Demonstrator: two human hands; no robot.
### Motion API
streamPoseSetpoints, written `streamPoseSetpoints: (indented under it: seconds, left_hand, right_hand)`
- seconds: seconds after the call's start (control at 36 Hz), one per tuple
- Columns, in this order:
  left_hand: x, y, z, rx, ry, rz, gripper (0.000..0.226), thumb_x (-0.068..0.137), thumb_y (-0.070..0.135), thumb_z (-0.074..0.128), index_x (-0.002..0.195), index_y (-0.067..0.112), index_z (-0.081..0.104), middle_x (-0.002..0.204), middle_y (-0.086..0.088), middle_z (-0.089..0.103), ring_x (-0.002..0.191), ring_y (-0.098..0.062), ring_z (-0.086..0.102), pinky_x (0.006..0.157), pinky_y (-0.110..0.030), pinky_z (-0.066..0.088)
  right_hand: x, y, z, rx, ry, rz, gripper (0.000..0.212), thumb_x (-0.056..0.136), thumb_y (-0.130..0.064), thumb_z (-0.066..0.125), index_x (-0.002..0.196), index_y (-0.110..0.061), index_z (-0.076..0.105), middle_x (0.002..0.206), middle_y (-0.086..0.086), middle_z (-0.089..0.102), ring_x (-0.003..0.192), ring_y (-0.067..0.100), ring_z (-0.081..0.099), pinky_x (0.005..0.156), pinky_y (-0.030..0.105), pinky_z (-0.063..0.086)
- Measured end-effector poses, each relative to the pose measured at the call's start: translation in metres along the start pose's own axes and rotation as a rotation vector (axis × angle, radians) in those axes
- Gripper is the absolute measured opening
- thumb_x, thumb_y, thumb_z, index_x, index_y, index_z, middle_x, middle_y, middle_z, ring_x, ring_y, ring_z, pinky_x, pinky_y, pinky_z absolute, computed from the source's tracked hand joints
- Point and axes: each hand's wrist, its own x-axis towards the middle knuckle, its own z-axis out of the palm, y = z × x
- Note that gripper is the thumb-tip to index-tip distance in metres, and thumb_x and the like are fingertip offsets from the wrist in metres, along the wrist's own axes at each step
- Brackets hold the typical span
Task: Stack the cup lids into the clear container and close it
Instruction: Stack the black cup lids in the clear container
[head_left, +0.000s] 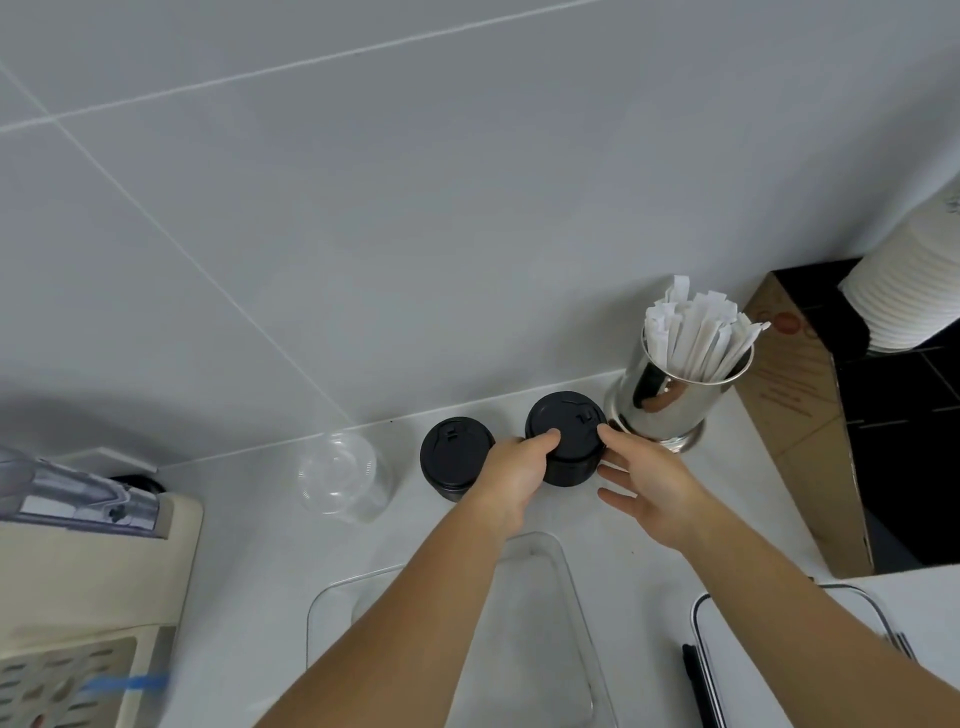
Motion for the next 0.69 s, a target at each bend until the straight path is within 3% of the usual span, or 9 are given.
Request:
streamPoseSetpoints:
  seconds: [0.14, 0.31, 0.47, 0.58, 0.69]
  left_hand:
    - [0.003, -0.001, -0.001, 0.015, 0.014, 0.009, 0.053, 0.090, 0.035, 0.063, 0.135, 0.008, 0.055, 0.120, 0.000, 0.057, 0.106, -0.017, 0.050, 0.097, -0.031, 0.039]
    - [-0.001, -0.001, 0.000, -0.043, 0.005, -0.014, 0.047, 0.090, 0.031, 0.064, 0.131, 0.009, 0.057, 0.103, 0.005, 0.060, 0.095, -0.014, 0.054, 0.088, -0.030, 0.039]
    - [-0.007, 0.003, 0.000, -0.017, -0.010, 0.018, 0.044, 0.089, 0.034, 0.065, 0.126, 0.011, 0.059, 0.106, 0.002, 0.063, 0.092, -0.015, 0.056, 0.087, -0.031, 0.041]
    - [-0.014, 0.005, 0.001, -0.005, -0.025, 0.067, 0.038, 0.086, 0.036, 0.066, 0.117, 0.013, 0.065, 0.114, -0.001, 0.069, 0.109, -0.021, 0.062, 0.085, -0.029, 0.044]
    - [-0.026, 0.006, 0.002, -0.006, -0.045, 0.095, 0.030, 0.085, 0.039, 0.066, 0.107, 0.018, 0.066, 0.108, 0.003, 0.069, 0.110, -0.021, 0.062, 0.085, -0.030, 0.044]
  right_hand:
    - [-0.001, 0.000, -0.002, 0.008, 0.006, 0.000, 0.016, 0.094, -0.032, 0.061, 0.108, -0.025, 0.066, 0.118, -0.002, 0.066, 0.116, 0.017, 0.057, 0.107, 0.046, 0.043]
    - [-0.002, 0.001, 0.001, 0.053, 0.017, -0.010, 0.025, 0.093, -0.034, 0.061, 0.116, -0.023, 0.066, 0.121, -0.001, 0.067, 0.117, 0.016, 0.057, 0.104, 0.043, 0.044]
    - [-0.009, -0.001, 0.005, 0.064, 0.037, -0.006, 0.023, 0.093, -0.042, 0.058, 0.110, -0.029, 0.066, 0.118, -0.001, 0.067, 0.107, 0.012, 0.059, 0.101, 0.042, 0.043]
    - [-0.014, -0.005, 0.006, 0.070, 0.070, -0.020, 0.037, 0.091, -0.047, 0.061, 0.121, -0.026, 0.063, 0.123, -0.001, 0.066, 0.113, 0.015, 0.058, 0.104, 0.043, 0.043]
    - [-0.023, -0.009, 0.005, 0.068, 0.072, -0.057, 0.037, 0.091, -0.046, 0.060, 0.121, -0.024, 0.064, 0.122, -0.001, 0.066, 0.115, 0.017, 0.058, 0.108, 0.045, 0.041]
